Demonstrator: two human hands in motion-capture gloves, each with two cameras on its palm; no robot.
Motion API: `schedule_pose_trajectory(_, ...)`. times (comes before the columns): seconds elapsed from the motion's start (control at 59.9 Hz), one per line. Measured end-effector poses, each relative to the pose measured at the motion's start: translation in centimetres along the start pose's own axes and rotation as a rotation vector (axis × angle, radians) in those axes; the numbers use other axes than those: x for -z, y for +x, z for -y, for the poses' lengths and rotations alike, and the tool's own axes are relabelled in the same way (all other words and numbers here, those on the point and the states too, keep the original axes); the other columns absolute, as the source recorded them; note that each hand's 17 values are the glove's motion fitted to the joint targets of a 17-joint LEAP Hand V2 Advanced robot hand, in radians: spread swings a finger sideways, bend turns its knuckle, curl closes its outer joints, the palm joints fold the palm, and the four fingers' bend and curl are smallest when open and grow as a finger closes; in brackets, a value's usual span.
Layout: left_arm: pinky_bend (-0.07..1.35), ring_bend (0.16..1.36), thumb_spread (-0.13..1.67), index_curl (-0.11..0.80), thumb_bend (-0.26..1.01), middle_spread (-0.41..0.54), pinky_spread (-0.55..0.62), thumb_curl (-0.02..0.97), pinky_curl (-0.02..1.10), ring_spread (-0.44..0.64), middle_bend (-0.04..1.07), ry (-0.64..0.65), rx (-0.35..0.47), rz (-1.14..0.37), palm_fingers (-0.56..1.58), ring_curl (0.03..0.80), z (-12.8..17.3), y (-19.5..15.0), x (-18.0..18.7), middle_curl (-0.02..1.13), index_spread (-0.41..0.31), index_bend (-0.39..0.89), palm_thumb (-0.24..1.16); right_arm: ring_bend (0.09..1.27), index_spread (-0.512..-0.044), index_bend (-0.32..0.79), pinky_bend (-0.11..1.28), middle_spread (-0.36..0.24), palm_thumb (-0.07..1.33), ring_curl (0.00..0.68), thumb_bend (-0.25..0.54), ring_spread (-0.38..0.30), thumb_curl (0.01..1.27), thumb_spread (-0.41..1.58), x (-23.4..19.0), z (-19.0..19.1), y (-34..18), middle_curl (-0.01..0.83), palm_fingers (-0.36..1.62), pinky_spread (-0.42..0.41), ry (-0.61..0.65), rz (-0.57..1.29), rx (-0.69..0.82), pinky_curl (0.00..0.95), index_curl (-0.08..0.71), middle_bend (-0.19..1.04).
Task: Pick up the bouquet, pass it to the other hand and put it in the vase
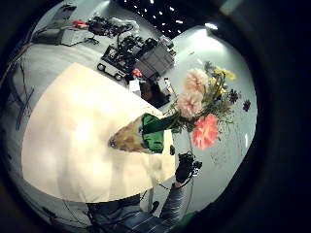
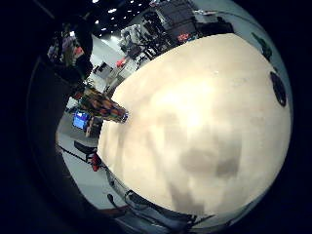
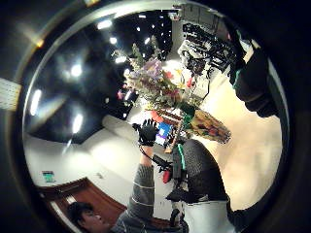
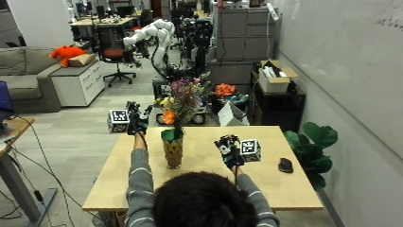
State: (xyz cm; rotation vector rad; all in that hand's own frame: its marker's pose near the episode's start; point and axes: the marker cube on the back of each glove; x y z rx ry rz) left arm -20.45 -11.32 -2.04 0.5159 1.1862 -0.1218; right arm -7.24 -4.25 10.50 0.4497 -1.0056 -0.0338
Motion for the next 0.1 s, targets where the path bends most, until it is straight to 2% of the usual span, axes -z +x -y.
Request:
schedule_pose_trajectory(0.05,0.42,0.58,0.68,0.088,-0.04,0.455,0.5,0.378,0.31,0.45,0.18,0.0,0.001,-0.002,-0.15,0.265,0.0,-0.2,0.2,0.26,0.108,0.09,0.09,0.48,-0.219,0.14,0.19,-0.114,0.63,0.423,-0.025,-0.221,0.43,1.03,0.5,0.6,2.4,0.465,1.15,-0.097,0.049,-0.19,-0.089,0.36,0.356,0.31)
schedule_pose_trajectory(0.1,0.41,0.57,0.68,0.089,-0.04,0.454,0.5,0.376,0.31,0.46,0.18,0.002,0.002,-0.002,-0.14,0.264,0.3,-0.8,0.3,0.26,0.109,0.08,0.09,0.48,-0.219,0.14,0.19,-0.114,0.63,0.423,-0.025,-0.221,0.43,1.03,0.9,1.2,3.1,0.465,1.15,-0.096,0.092,-0.281,-0.05,0.36,0.356,0.31)
